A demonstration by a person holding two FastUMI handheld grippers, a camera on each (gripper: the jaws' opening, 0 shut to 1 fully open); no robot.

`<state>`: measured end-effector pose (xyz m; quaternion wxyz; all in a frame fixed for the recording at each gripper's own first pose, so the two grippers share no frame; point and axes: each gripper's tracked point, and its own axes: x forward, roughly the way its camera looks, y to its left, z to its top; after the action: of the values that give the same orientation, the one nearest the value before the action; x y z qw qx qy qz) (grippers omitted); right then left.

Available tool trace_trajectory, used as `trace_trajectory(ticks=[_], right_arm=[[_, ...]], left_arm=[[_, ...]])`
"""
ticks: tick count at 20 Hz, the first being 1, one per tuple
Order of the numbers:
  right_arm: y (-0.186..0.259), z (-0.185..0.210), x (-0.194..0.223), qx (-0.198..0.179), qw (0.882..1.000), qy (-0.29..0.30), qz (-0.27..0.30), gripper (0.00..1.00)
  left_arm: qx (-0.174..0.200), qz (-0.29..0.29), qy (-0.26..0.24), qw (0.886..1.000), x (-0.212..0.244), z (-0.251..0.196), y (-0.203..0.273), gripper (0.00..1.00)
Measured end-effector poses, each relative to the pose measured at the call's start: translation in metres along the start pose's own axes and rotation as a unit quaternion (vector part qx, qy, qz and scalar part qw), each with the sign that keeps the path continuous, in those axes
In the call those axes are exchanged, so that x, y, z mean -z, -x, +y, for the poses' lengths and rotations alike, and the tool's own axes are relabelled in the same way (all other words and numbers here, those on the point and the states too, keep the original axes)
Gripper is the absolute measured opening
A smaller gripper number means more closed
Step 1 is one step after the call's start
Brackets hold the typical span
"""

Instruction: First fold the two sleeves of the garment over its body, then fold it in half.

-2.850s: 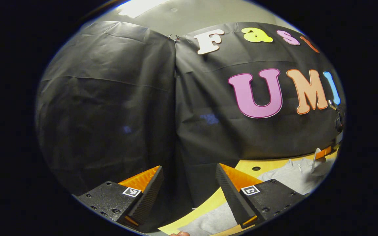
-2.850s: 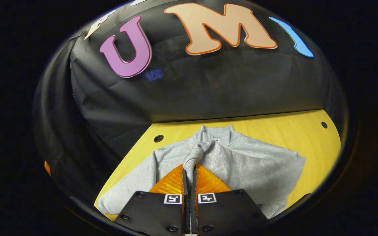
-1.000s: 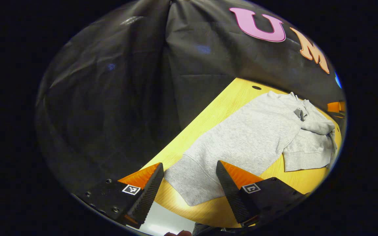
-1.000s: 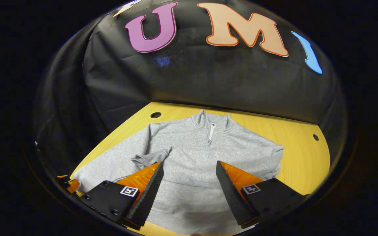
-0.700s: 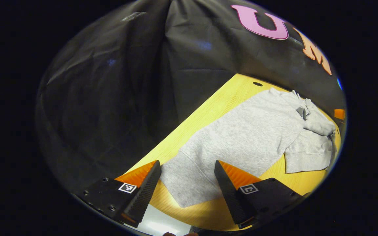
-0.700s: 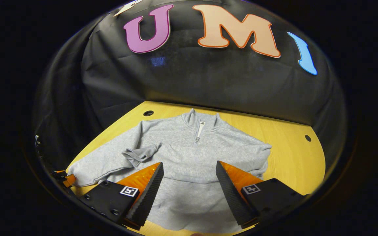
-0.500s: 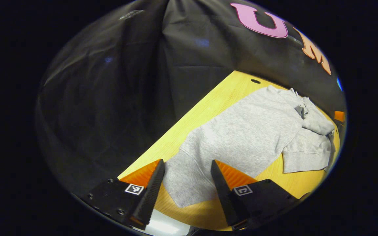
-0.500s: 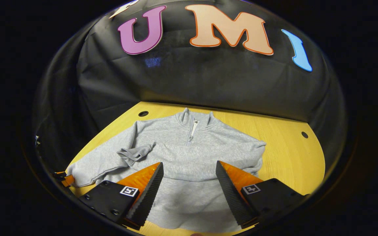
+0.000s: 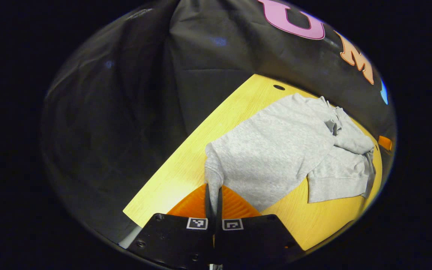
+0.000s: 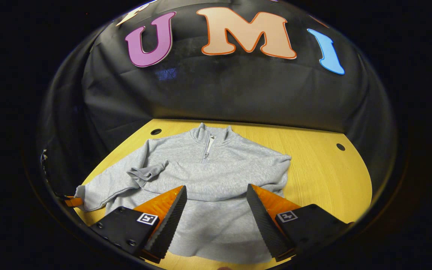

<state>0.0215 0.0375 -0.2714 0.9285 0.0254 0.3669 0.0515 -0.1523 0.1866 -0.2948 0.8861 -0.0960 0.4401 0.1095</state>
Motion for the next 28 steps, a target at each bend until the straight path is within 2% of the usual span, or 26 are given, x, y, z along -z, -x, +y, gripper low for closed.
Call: trace_trajectory(ticks=[5, 10, 12, 14, 15, 19, 28], right_arm=[[0.012, -0.023, 0.010, 0.017, 1.000, -0.016, 0.003, 0.99], [0.031, -0.050, 0.017, 0.036, 0.999, -0.029, 0.000, 0.96], [0.039, -0.062, 0.020, 0.047, 0.998, -0.034, -0.002, 0.99], [0.048, -0.075, 0.022, 0.057, 0.997, -0.041, -0.002, 0.96], [0.052, -0.082, 0.023, 0.063, 0.997, -0.045, -0.003, 0.99], [0.067, -0.105, 0.032, 0.082, 0.995, -0.059, -0.002, 0.99], [0.099, -0.144, 0.043, 0.107, 0.992, -0.067, -0.004, 0.99]], left_arm=[[0.012, -0.040, -0.011, 0.999, -0.056, -0.013, 0.002, 0.00], [0.039, -0.080, -0.023, 0.996, -0.113, -0.049, 0.003, 0.00], [0.051, -0.093, -0.034, 0.994, -0.133, -0.066, 0.003, 0.00], [0.066, -0.106, -0.047, 0.991, -0.150, -0.087, 0.004, 0.00], [0.074, -0.113, -0.056, 0.989, -0.159, -0.098, 0.004, 0.00], [0.105, -0.147, -0.080, 0.980, -0.193, -0.146, 0.006, 0.01], [0.178, -0.183, -0.134, 0.957, -0.231, -0.272, 0.010, 0.00]])
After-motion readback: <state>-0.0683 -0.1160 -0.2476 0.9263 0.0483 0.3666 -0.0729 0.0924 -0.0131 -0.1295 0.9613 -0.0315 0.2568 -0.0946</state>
